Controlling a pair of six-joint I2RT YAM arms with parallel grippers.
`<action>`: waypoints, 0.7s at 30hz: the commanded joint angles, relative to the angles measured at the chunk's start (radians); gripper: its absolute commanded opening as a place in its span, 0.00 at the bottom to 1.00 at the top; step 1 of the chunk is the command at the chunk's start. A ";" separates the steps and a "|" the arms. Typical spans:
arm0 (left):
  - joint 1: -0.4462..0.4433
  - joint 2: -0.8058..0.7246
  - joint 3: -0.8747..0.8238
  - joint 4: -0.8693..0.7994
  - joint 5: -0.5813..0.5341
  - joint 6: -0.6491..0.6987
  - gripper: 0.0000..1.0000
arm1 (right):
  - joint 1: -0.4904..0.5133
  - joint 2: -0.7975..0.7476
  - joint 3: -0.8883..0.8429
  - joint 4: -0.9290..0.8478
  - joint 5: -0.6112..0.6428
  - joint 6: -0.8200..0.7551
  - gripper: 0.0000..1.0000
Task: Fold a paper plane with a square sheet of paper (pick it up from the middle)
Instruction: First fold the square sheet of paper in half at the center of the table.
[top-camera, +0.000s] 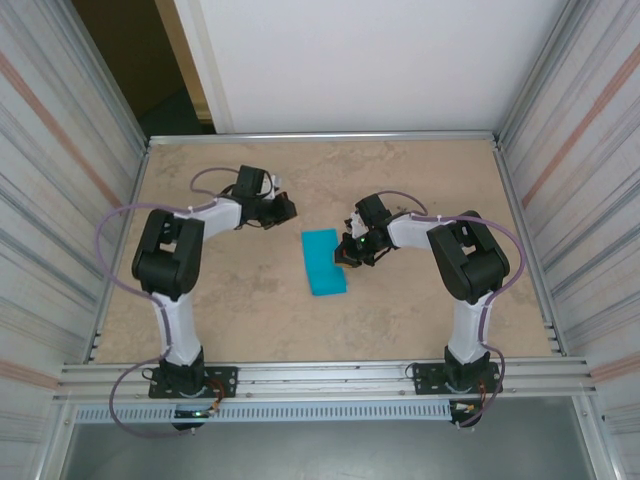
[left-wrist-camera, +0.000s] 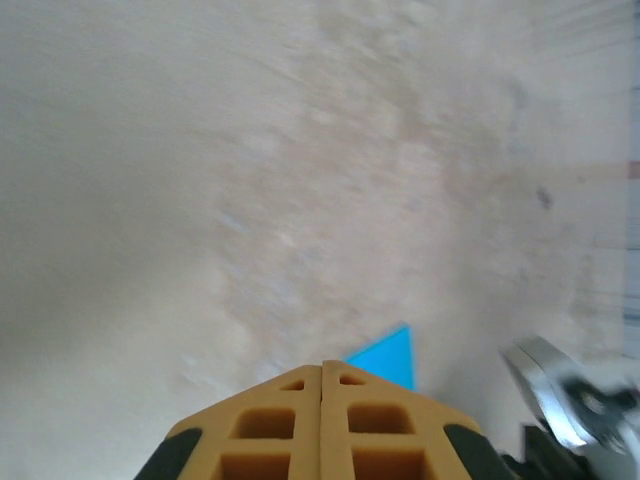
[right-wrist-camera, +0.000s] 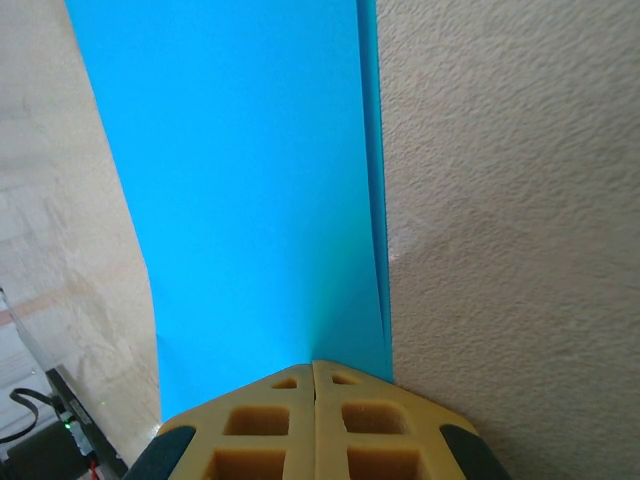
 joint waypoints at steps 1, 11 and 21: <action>-0.096 -0.111 -0.118 0.015 -0.005 -0.089 0.00 | -0.038 0.140 -0.108 -0.205 0.340 -0.001 0.00; -0.209 -0.065 -0.238 0.079 0.133 -0.143 0.00 | -0.036 0.157 -0.117 -0.175 0.317 0.023 0.00; -0.214 -0.040 -0.286 0.003 0.132 -0.094 0.00 | -0.038 0.157 -0.123 -0.177 0.328 0.036 0.00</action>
